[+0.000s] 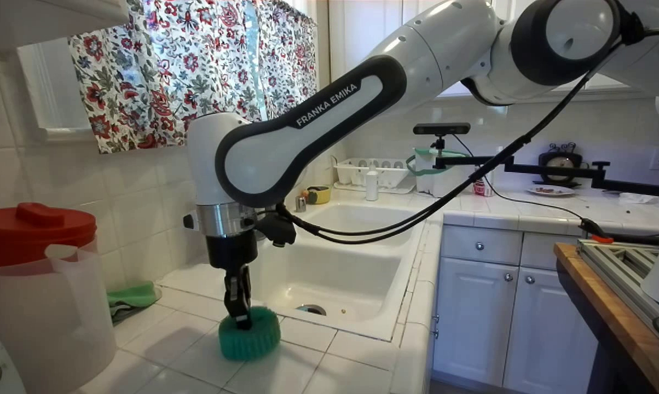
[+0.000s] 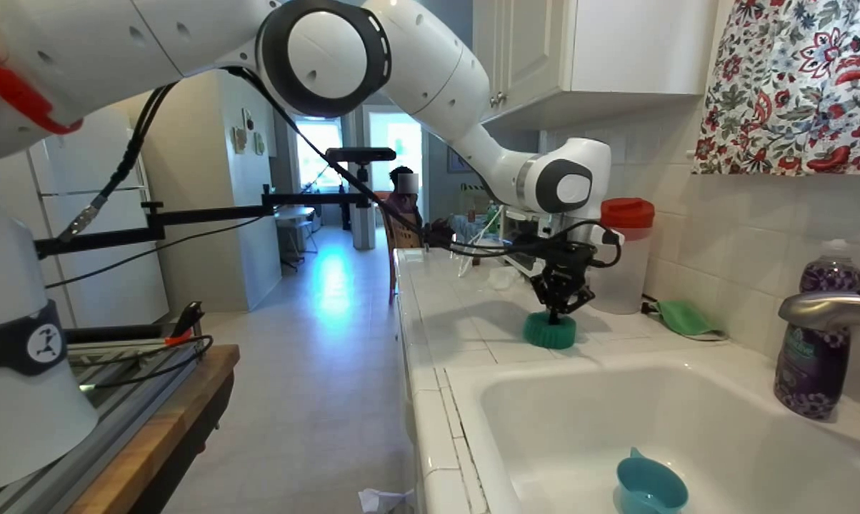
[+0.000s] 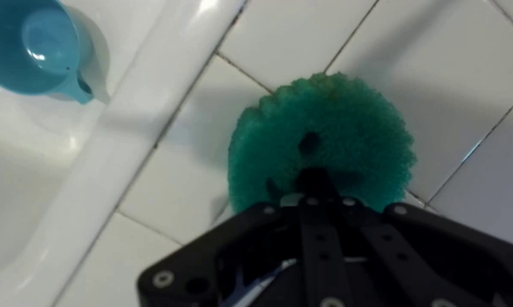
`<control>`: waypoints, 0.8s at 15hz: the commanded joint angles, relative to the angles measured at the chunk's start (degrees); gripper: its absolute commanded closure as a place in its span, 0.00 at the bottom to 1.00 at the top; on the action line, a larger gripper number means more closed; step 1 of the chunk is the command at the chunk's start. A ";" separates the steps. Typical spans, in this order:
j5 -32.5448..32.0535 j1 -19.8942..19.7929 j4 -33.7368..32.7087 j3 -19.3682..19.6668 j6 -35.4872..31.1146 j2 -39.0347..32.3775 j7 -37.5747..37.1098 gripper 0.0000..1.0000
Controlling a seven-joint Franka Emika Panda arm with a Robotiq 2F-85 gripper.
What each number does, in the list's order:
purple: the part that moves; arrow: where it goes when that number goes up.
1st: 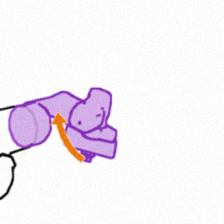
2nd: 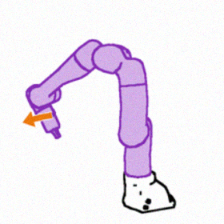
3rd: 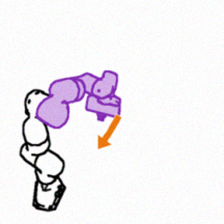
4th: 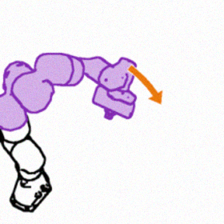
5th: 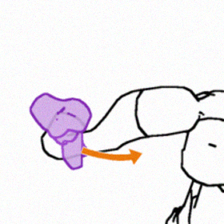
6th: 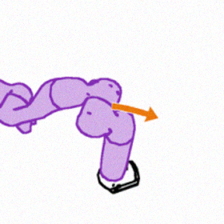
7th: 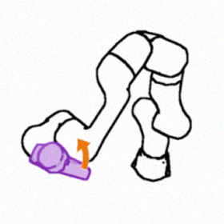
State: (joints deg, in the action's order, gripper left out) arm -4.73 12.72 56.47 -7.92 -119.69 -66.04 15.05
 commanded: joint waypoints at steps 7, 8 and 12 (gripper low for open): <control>0.59 1.23 14.05 4.03 -10.66 5.52 -24.38 1.00; 0.53 1.54 16.00 4.45 -12.43 6.54 -26.90 1.00; 1.40 3.46 22.24 6.65 -17.60 9.32 -33.88 0.60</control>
State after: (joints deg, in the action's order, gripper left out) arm -4.05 14.58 71.30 -3.54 -132.38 -58.80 -13.86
